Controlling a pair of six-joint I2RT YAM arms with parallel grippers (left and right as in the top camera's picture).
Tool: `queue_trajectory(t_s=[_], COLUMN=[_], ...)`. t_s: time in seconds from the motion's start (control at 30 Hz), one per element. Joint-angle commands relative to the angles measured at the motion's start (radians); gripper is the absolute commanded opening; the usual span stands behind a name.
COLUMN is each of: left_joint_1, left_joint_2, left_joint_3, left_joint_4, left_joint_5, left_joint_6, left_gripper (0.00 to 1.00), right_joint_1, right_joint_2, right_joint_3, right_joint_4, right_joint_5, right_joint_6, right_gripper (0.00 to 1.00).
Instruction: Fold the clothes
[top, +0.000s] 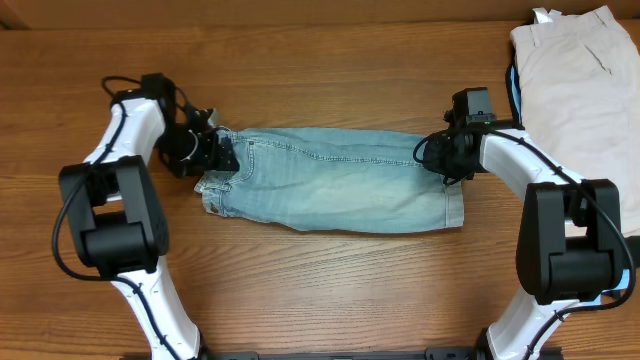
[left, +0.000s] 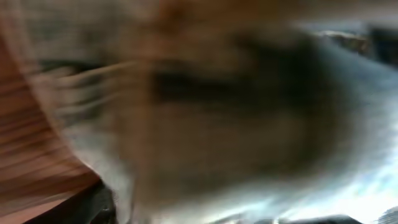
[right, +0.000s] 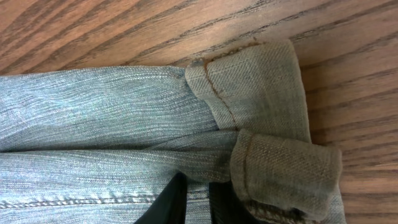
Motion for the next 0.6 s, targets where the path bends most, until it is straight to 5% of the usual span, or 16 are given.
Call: queue_trajectory(t_s=[0.0,0.07,0.3,0.57], left_joint_1=[-0.067,-0.089,-0.114,-0.057], left_joint_2=[0.039,0.039,0.039,0.038], left_joint_3=[-0.053,-0.079,-0.133,0.006], left_joint_4=[0.006,0.016,0.068,-0.034], left_joint_5=[0.051,0.051,0.013,0.014], left_joint_6=[-0.008,-0.023,-0.045,-0.053], left_gripper=[0.70,0.49,0.04,0.04], right_joint_1=[0.004,0.004,0.004,0.004], right_joint_2=[0.063,0.063,0.063,0.046], right_joint_3=[-0.027,-0.027,-0.027,-0.024], right_joint_4=[-0.010,-0.010,-0.026,-0.040], right_joint_5=[0.026,0.026,0.024,-0.049], right_joint_6=[-0.005,-0.005,-0.008,-0.008], right_gripper=[0.17,0.17,0.17,0.16])
